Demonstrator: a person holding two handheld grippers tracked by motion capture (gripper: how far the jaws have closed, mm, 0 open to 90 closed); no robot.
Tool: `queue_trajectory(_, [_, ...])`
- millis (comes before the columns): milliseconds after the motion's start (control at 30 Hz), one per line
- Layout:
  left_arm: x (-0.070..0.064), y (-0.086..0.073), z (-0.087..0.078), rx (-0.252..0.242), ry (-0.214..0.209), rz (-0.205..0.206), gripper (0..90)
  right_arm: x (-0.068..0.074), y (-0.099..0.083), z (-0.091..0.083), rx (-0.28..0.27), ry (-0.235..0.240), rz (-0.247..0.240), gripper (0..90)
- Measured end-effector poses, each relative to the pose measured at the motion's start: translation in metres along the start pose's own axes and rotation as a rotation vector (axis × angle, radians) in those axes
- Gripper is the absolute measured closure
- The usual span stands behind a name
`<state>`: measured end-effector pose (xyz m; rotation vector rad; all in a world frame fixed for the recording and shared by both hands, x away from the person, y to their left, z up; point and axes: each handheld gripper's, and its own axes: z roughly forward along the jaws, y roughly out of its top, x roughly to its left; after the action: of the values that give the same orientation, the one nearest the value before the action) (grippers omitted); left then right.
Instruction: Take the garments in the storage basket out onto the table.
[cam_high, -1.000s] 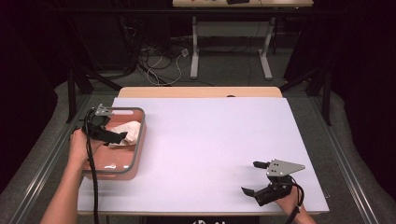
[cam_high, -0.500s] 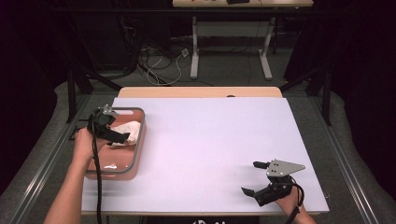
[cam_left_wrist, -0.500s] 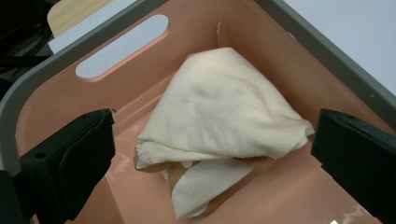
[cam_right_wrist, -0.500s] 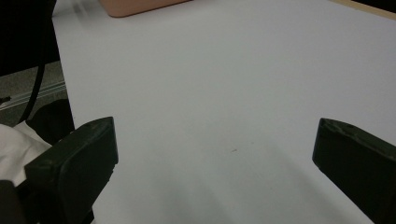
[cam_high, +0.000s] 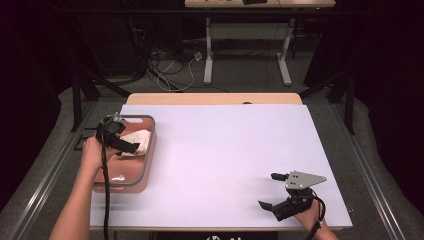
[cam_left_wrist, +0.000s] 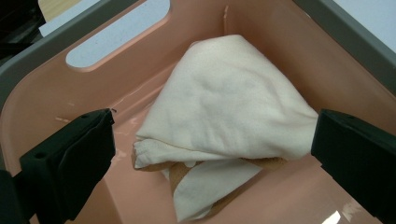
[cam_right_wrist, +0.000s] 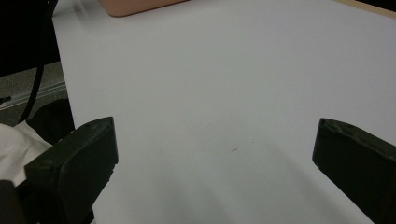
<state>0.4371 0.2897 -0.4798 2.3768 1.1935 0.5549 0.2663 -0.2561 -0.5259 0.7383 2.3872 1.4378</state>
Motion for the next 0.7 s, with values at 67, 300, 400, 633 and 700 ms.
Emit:
queue_trajectory(67, [-0.001,0.001,0.001,0.003,-0.004,0.003,0.0,0.0,0.0,0.0,0.001,-0.001,0.0,0.0])
queue_trajectory(300, [-0.002,0.003,0.008,0.043,0.005,0.014,0.0,0.0,0.0,0.0,0.001,0.001,-0.001,0.0])
queue_trajectory(400, [-0.001,0.003,0.011,0.055,0.005,0.011,0.0,0.0,0.0,0.0,0.001,0.0,-0.001,0.0])
queue_trajectory(633, [-0.001,0.003,0.018,0.083,0.001,0.008,0.0,0.0,0.0,0.001,0.002,0.002,0.0,0.0])
queue_trajectory(700, [-0.001,0.004,0.02,0.095,0.002,0.009,0.0,0.0,0.0,0.001,0.001,0.003,0.001,0.0])
